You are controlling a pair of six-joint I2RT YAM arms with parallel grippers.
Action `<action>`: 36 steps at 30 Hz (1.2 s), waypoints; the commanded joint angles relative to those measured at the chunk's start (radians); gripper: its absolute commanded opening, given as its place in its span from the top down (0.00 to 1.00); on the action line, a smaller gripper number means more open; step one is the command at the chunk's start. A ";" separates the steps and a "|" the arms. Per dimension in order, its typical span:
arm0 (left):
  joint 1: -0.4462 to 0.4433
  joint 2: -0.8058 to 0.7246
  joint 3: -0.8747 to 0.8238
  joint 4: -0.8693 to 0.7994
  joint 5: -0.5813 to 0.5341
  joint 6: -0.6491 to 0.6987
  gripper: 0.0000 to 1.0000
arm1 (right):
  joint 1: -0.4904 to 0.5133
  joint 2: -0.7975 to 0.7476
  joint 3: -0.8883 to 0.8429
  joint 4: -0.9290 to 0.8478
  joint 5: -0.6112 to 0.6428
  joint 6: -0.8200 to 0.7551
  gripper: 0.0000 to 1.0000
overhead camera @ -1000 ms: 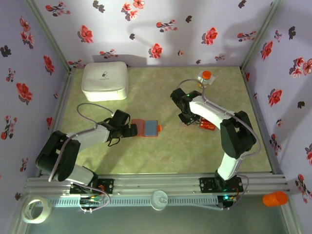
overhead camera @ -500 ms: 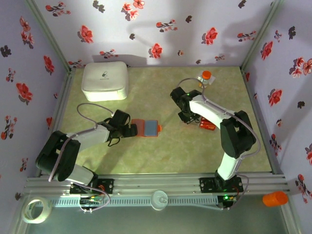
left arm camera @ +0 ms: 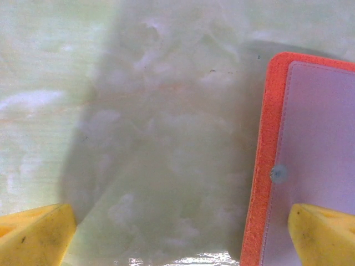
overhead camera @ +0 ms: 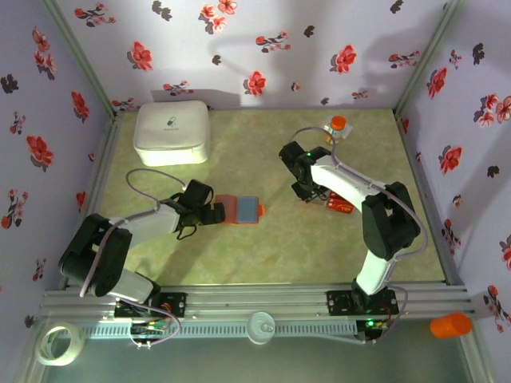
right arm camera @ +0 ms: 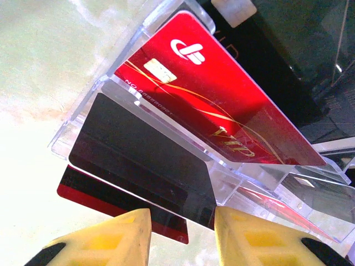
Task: Put the credit cards into the card holder
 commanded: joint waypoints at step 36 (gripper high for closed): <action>0.002 0.025 -0.015 0.012 -0.005 -0.002 0.00 | -0.016 0.089 0.089 -0.001 0.049 -0.045 0.92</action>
